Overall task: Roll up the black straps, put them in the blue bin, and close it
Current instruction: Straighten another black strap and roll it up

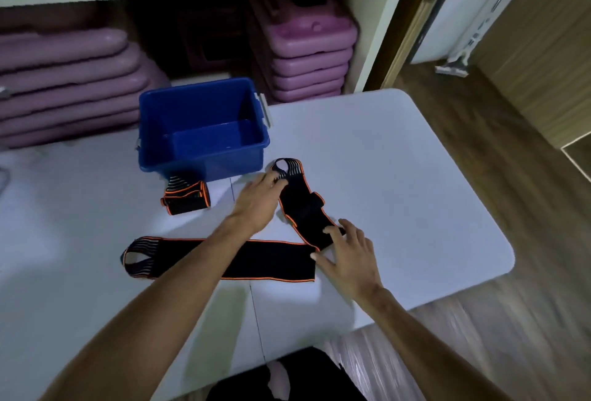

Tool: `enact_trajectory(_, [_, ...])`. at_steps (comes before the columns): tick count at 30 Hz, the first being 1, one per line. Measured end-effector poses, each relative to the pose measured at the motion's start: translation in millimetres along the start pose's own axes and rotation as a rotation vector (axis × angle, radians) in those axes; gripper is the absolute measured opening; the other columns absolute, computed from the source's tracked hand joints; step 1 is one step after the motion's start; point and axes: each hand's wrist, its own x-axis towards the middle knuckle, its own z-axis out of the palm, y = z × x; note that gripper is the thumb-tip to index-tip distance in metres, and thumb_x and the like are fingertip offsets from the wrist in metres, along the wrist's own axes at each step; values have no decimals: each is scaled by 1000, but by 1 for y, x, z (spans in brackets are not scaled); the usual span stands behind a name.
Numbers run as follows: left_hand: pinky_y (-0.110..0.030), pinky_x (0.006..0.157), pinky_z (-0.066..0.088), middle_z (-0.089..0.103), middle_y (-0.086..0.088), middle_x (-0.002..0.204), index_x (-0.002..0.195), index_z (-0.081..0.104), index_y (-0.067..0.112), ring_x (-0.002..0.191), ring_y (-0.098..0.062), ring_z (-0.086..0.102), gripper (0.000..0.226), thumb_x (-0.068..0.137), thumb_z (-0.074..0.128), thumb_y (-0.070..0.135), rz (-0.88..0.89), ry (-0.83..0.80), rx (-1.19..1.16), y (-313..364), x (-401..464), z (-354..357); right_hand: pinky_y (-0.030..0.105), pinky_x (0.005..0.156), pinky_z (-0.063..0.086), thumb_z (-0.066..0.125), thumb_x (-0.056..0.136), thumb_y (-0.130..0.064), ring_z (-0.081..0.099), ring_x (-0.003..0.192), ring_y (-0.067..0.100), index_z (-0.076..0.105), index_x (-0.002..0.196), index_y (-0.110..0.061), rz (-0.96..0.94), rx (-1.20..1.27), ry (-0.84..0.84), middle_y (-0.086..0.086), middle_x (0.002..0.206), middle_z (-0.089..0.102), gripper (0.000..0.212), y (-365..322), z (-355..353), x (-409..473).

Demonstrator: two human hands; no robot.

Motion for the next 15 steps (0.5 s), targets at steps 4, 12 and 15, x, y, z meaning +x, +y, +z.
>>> enact_trajectory(4, [-46, 109, 31, 21, -15, 156, 142, 39, 14, 142, -34, 20, 64, 83, 56, -2, 22, -156, 160, 12, 48, -4, 39, 85, 45, 67, 82, -46, 56, 107, 28, 57, 112, -24, -15, -8, -3, 1, 119, 59, 38, 10, 1, 5])
enact_trajectory(12, [-40, 90, 43, 38, -18, 141, 149, 20, 12, 119, -35, 42, 82, 79, 59, -3, -55, -170, 339, 8, 46, 19, 41, 76, 48, 57, 69, -75, 58, 99, 29, 59, 102, -20, -15, -104, 39, 3, 119, 62, 64, 25, -1, 9])
enact_trajectory(15, [-38, 82, 45, 48, -14, 128, 139, 35, 11, 113, -31, 47, 67, 78, 59, -3, -70, -128, 388, 8, 41, 13, 41, 71, 47, 61, 70, -57, 58, 93, 33, 57, 101, -13, 13, -92, 25, 5, 114, 62, 55, 26, -5, 14])
